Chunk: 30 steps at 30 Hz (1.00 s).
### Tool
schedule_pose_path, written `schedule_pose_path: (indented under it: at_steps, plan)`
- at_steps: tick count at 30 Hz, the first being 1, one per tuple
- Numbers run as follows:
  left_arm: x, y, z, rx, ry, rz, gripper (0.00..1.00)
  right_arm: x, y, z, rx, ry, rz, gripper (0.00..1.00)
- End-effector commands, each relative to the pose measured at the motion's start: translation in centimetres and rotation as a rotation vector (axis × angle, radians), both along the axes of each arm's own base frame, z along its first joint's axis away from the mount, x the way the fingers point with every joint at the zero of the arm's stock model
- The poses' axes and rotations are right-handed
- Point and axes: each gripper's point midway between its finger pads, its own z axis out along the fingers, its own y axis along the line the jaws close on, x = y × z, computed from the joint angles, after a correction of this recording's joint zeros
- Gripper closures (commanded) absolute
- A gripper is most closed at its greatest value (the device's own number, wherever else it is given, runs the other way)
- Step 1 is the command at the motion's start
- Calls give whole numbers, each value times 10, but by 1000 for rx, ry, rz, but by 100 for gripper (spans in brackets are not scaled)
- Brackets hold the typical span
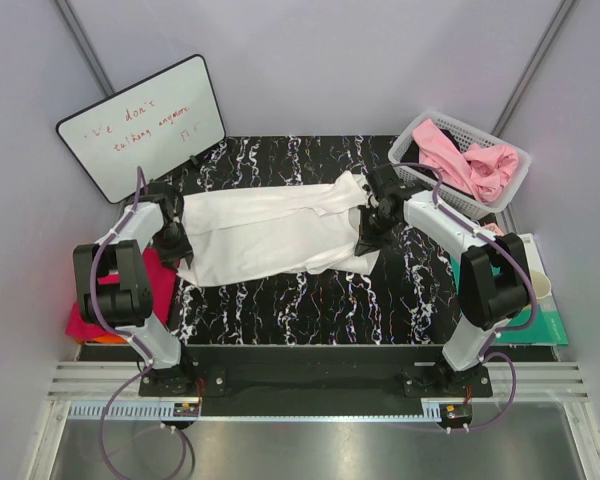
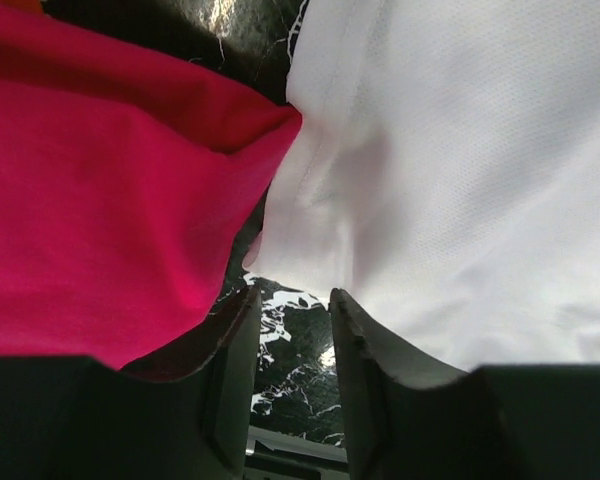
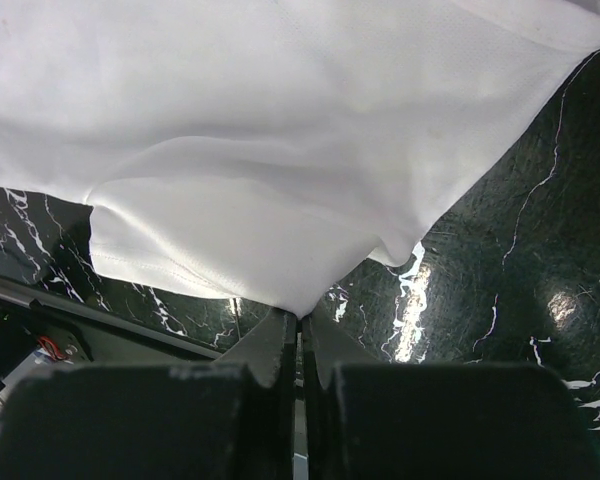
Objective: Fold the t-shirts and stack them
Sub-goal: Grap the side of the flattened tshirt closest away from the robot with both arms
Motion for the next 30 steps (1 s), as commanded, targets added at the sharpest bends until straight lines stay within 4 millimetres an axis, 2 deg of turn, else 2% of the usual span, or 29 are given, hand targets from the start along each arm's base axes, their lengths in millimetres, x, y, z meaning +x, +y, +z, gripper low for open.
schedule_pose_path:
  at_steps: [1,2,4,6,8,11,17,18,20,21,27,30]
  plan:
    - [-2,5,-7,16,10,5,60,-2,-5,-6,-17,14,7,100]
    - [-4,4,-10,15,17,5,56,-2,-5,-7,-18,18,7,100]
    - [-5,4,-13,16,20,8,55,-2,-6,-9,-19,23,6,100]
    - [-7,4,-20,14,35,11,55,-3,-5,-10,-17,28,11,100]
    - [-10,4,-27,11,58,11,60,-3,-4,-11,-17,31,12,100]
    - [-12,5,-34,19,72,21,59,-3,-4,-10,-14,31,11,100]
    - [0,4,-43,9,60,40,58,-5,-2,-11,1,44,14,100]
    - [1,3,-44,3,62,40,72,-5,-2,-11,3,45,17,100]
    - [3,4,-46,2,65,42,88,-6,-1,-11,4,45,17,100]
    - [4,3,-45,3,62,40,100,-5,-1,-10,4,43,17,100]
    - [3,-1,-30,-17,30,24,100,-5,-1,-6,7,30,14,100]
    - [-3,-3,-9,-21,-12,4,100,-7,-2,-2,9,19,15,100]
